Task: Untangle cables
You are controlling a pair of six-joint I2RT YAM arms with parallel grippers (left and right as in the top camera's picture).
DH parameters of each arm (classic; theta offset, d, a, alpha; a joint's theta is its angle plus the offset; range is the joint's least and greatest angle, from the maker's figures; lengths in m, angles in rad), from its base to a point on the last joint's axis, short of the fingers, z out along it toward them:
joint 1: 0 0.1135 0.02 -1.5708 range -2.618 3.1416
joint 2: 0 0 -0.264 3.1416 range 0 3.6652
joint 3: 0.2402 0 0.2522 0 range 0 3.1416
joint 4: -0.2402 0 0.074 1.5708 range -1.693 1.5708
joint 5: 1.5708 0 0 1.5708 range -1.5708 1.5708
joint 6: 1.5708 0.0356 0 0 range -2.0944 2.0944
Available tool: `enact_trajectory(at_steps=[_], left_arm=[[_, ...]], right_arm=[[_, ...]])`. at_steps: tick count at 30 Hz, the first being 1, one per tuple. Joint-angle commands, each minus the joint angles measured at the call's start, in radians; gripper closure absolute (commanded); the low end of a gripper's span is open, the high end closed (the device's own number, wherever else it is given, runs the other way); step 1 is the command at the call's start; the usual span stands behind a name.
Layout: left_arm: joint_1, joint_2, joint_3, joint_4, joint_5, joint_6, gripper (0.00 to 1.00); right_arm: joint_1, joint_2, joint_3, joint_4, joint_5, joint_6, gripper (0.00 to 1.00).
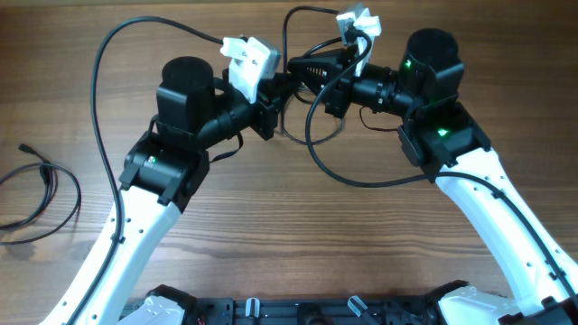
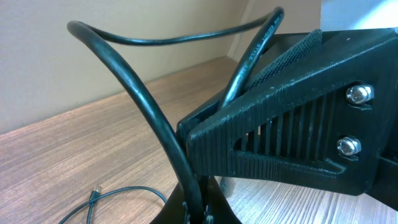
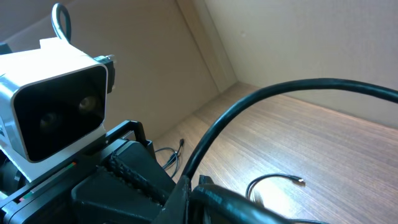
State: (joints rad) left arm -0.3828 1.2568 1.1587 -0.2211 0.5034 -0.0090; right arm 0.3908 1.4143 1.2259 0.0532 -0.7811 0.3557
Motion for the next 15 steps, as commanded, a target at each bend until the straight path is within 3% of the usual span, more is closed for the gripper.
enact_trajectory(at_steps=[1,4,6,9,12,15], left_arm=[[0.008,0.0,0.006,0.008,-0.025,-0.003,0.96],[0.008,0.0,0.006,0.007,-0.026,-0.003,0.96],[0.008,0.0,0.006,0.007,-0.052,-0.003,0.96],[0.01,0.0,0.006,-0.015,-0.185,-0.003,0.96],[0.045,0.0,0.006,-0.038,-0.301,-0.016,0.96],[0.103,0.0,0.006,-0.04,-0.398,-0.058,0.96]], right_arm=[[0.005,-0.004,0.01,0.002,-0.04,0.014,0.94],[0.005,-0.004,0.01,0.002,-0.04,0.014,0.94],[0.005,-0.004,0.01,0.002,-0.039,0.014,0.88],[0.003,-0.004,0.01,0.003,0.031,0.039,0.52],[-0.006,-0.004,0.01,0.003,0.161,0.077,0.28],[-0.013,-0.004,0.01,0.0,0.195,0.108,0.16]])
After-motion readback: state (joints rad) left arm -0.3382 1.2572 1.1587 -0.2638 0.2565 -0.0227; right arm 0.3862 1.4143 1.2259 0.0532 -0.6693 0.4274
